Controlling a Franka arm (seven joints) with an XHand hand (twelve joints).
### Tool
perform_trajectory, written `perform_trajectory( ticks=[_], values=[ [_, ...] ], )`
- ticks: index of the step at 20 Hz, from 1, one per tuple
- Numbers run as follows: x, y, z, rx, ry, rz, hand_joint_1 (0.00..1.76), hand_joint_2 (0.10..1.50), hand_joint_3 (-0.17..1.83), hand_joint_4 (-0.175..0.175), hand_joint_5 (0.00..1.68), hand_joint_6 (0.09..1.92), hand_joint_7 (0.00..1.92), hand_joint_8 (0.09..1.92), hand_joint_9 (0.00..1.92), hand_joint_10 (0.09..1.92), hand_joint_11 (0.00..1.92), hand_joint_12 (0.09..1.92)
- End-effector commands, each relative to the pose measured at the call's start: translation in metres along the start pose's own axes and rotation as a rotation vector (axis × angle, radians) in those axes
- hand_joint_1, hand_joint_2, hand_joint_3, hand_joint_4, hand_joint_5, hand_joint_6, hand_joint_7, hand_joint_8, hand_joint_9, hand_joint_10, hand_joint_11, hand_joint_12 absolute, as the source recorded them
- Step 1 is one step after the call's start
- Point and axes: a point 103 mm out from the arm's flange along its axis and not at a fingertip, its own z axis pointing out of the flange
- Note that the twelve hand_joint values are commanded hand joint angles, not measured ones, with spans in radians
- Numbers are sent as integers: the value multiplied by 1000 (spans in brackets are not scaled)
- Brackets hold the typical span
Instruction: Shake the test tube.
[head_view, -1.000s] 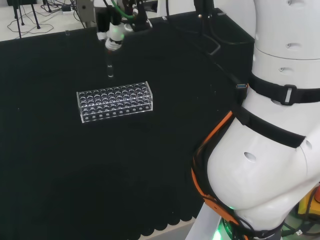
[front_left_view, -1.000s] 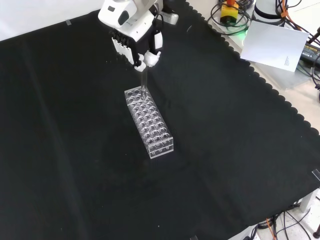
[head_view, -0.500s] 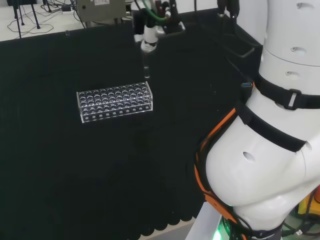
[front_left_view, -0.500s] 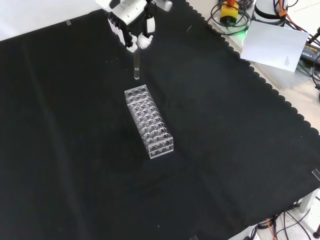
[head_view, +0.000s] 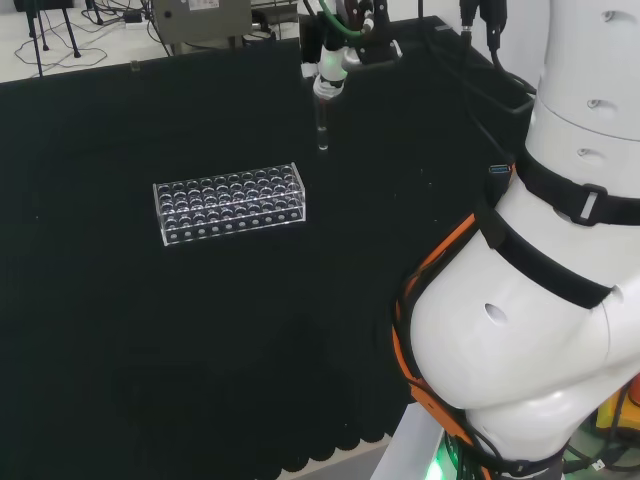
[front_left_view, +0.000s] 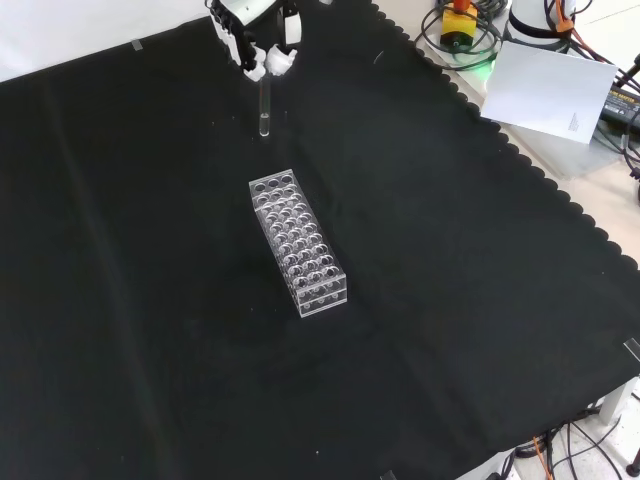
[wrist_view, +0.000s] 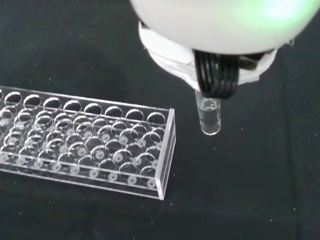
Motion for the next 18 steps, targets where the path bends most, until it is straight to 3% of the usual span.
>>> perform_trajectory(
  ticks=[1, 4, 11, 15, 18],
  values=[
    [41, 19, -11, -17, 14, -63, 1451, 454, 869, -175, 1430, 433, 1496, 532, 1505, 250, 1360, 1028],
    [76, 32, -17, -29, 27, -124, 1451, 454, 869, -175, 1430, 432, 1496, 532, 1505, 249, 1359, 1028],
    [131, 49, -32, -47, 35, -232, 1451, 454, 869, -175, 1431, 431, 1497, 531, 1506, 246, 1359, 1028],
    [147, 53, -36, -45, 27, -269, 1451, 454, 868, -175, 1431, 430, 1497, 531, 1506, 245, 1359, 1028],
    [150, 55, -36, -43, 23, -271, 1450, 454, 868, -175, 1431, 430, 1497, 530, 1507, 244, 1360, 1028]
  ],
)
